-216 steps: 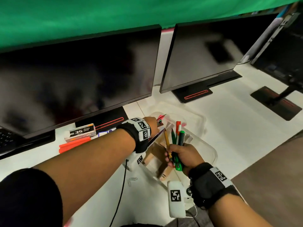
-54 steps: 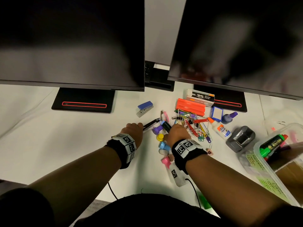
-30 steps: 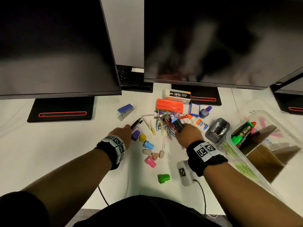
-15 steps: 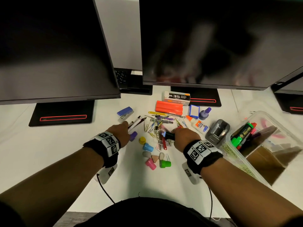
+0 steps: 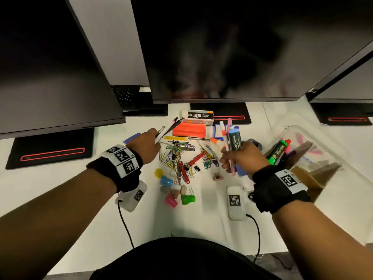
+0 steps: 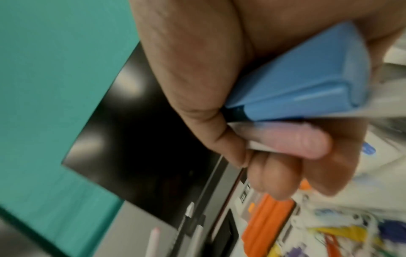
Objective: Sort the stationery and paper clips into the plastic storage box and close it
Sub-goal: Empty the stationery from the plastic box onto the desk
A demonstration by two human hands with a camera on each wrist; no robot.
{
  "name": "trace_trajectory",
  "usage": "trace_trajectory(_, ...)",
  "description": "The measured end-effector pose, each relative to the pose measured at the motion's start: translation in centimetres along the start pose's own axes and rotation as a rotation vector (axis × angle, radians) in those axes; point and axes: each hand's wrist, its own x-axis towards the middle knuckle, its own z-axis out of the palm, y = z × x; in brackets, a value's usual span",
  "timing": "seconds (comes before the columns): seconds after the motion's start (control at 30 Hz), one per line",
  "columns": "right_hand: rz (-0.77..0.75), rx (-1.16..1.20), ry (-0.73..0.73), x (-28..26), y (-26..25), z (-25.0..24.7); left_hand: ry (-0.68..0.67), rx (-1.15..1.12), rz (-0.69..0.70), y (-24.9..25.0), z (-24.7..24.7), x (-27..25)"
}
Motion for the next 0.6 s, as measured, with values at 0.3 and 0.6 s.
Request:
trace_trajectory(0.3,0.080,0.430,0.322,-1.8,3.0,-8.5,-0.126,-0.099,0.150,7.1,1.7,0.4)
trace_trajectory(0.6,0.207,0.380,0.374,-0.3,4.6,-11.6,-0.151,-0.105,0.171,12.5,2.6,0.7)
